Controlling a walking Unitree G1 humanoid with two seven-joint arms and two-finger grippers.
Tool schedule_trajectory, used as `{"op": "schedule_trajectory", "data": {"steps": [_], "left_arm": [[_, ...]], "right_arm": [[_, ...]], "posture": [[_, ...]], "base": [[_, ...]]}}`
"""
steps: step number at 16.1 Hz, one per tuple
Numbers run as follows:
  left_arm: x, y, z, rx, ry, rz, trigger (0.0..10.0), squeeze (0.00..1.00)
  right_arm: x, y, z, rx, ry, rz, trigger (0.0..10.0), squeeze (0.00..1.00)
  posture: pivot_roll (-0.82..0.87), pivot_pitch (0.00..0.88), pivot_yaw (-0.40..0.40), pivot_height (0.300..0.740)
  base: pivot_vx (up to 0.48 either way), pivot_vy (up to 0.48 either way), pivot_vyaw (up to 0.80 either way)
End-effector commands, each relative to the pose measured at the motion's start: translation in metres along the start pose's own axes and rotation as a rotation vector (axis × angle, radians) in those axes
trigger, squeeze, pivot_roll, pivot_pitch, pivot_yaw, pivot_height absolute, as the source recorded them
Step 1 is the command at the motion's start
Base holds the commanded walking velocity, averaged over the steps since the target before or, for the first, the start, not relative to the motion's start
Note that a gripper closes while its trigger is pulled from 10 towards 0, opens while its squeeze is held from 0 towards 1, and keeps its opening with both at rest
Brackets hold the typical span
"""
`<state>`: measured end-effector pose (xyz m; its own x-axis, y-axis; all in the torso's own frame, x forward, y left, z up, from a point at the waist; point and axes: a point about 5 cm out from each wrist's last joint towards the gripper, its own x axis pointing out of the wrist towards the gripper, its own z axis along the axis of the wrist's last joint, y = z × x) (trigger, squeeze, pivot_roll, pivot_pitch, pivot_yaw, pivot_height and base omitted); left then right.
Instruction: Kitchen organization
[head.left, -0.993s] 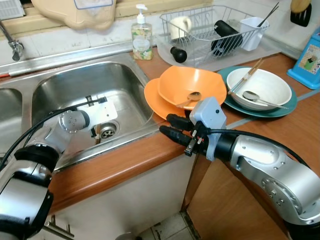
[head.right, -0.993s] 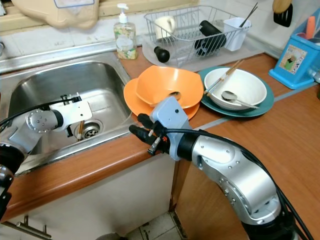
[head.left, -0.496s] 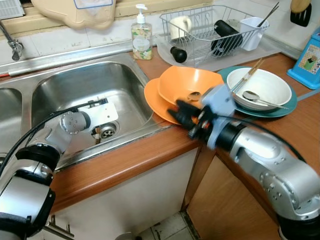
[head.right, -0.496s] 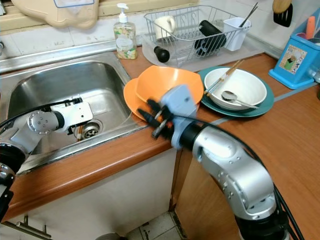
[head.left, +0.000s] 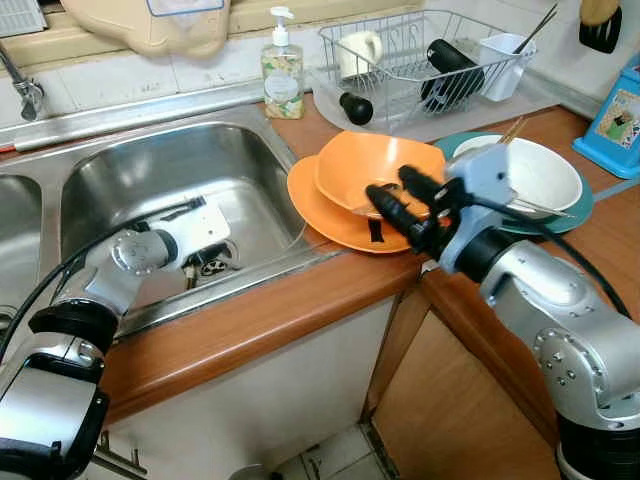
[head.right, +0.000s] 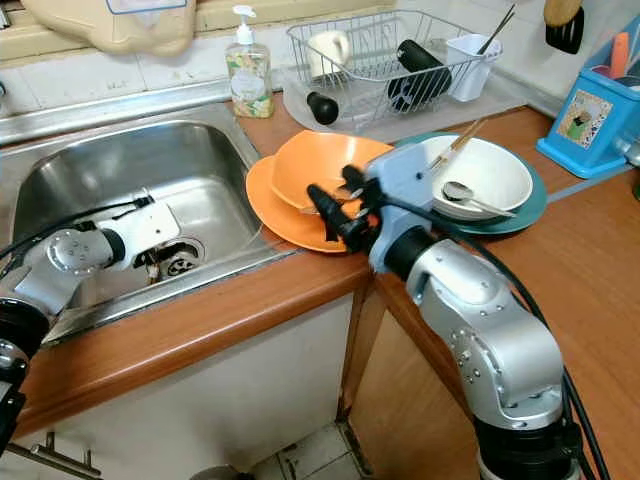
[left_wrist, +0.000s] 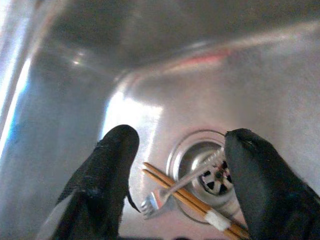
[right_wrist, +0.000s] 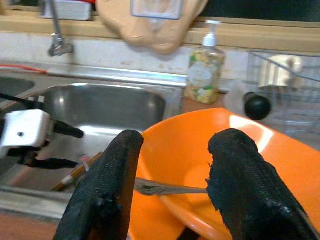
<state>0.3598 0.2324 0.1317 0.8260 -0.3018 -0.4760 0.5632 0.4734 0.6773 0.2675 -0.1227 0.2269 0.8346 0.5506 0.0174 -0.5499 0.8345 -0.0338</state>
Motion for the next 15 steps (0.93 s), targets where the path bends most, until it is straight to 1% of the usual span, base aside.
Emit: {"op": "schedule_trajectory", "data": {"steps": [1, 2, 3, 4, 5, 6, 7, 8, 9, 10, 11, 12, 13, 14, 15], "left_arm": [[-0.003, 0.007, 0.004, -0.044, -0.042, 0.061, 10.0, 1.00], [-0.004, 0.010, 0.009, -0.087, -0.085, 0.103, 10.0, 1.00], [-0.005, 0.011, 0.012, -0.107, -0.115, 0.129, 10.0, 1.00], [-0.010, 0.010, 0.017, -0.128, -0.177, 0.175, 10.0, 0.53], [-0.015, 0.009, 0.020, -0.164, -0.224, 0.204, 10.0, 0.00], [-0.022, 0.010, 0.024, -0.232, -0.283, 0.237, 10.0, 0.00], [-0.029, 0.009, 0.027, -0.278, -0.330, 0.254, 10.0, 0.00], [-0.033, 0.007, 0.028, -0.287, -0.350, 0.253, 10.0, 0.00], [-0.043, 0.000, 0.030, -0.292, -0.379, 0.236, 10.0, 0.00], [-0.050, -0.006, 0.033, -0.327, -0.412, 0.222, 10.0, 0.00], [-0.056, -0.013, 0.040, -0.388, -0.462, 0.204, 10.0, 0.00], [-0.061, -0.022, 0.048, -0.442, -0.514, 0.160, 10.0, 0.00], [-0.064, -0.031, 0.055, -0.462, -0.541, 0.106, 10.0, 0.00], [-0.066, -0.042, 0.058, -0.429, -0.541, 0.058, 10.0, 0.00], [-0.067, -0.054, 0.061, -0.431, -0.546, 0.009, 10.0, 0.00]], "right_arm": [[0.000, -0.005, 0.006, 0.000, -0.034, -0.042, 10.0, 1.00], [-0.002, -0.009, 0.007, 0.008, -0.044, -0.080, 10.0, 1.00], [-0.004, -0.012, 0.008, 0.019, -0.051, -0.101, 10.0, 1.00], [-0.007, -0.011, 0.008, 0.029, -0.047, -0.083, 10.0, 1.00], [-0.008, -0.003, 0.006, 0.017, -0.031, -0.024, 10.0, 1.00], [-0.007, 0.005, 0.004, 0.009, -0.026, 0.016, 10.0, 1.00], [-0.004, 0.009, 0.003, -0.003, -0.022, 0.021, 10.0, 1.00], [-0.002, 0.011, 0.002, -0.018, -0.017, 0.020, 10.0, 0.82], [0.003, 0.014, -0.004, -0.059, 0.011, 0.023, 10.0, 0.00], [0.007, 0.015, -0.007, -0.067, 0.025, 0.026, 10.0, 0.00], [0.011, 0.016, -0.009, -0.076, 0.034, 0.033, 10.0, 0.00], [0.015, 0.018, -0.011, -0.083, 0.042, 0.033, 10.0, 0.00], [0.019, 0.019, -0.013, -0.086, 0.048, 0.028, 10.0, 0.00], [0.024, 0.018, -0.014, -0.091, 0.054, 0.011, 10.0, 0.00], [0.029, 0.017, -0.018, -0.100, 0.063, -0.011, 10.0, 0.00]], "posture": [[-0.14, 0.000, 0.040, 0.740], [-0.14, 0.000, 0.040, 0.740], [-0.14, 0.000, 0.043, 0.740], [-0.15, 0.000, 0.047, 0.740], [-0.15, 0.000, 0.048, 0.740], [-0.14, 0.000, 0.048, 0.740], [-0.14, 0.000, 0.050, 0.740], [-0.14, 0.000, 0.051, 0.740], [-0.14, 0.000, 0.049, 0.740], [-0.13, 0.000, 0.048, 0.740], [-0.13, 0.000, 0.047, 0.740], [-0.12, 0.000, 0.042, 0.740], [-0.12, 0.000, 0.042, 0.740], [-0.11, 0.000, 0.040, 0.740], [-0.11, 0.000, 0.040, 0.740]], "base": [[0.000, 0.000, 0.00], [0.000, 0.000, 0.00], [0.000, 0.000, 0.00], [0.000, 0.000, 0.00], [0.000, 0.000, 0.00], [0.000, 0.000, 0.00], [0.000, 0.000, 0.00], [0.000, 0.000, 0.00], [0.000, 0.000, 0.00], [0.000, 0.000, 0.00], [0.000, 0.000, 0.00], [0.000, 0.000, 0.00], [0.000, 0.000, 0.00], [0.000, 0.000, 0.00], [0.000, 0.000, 0.00]]}}
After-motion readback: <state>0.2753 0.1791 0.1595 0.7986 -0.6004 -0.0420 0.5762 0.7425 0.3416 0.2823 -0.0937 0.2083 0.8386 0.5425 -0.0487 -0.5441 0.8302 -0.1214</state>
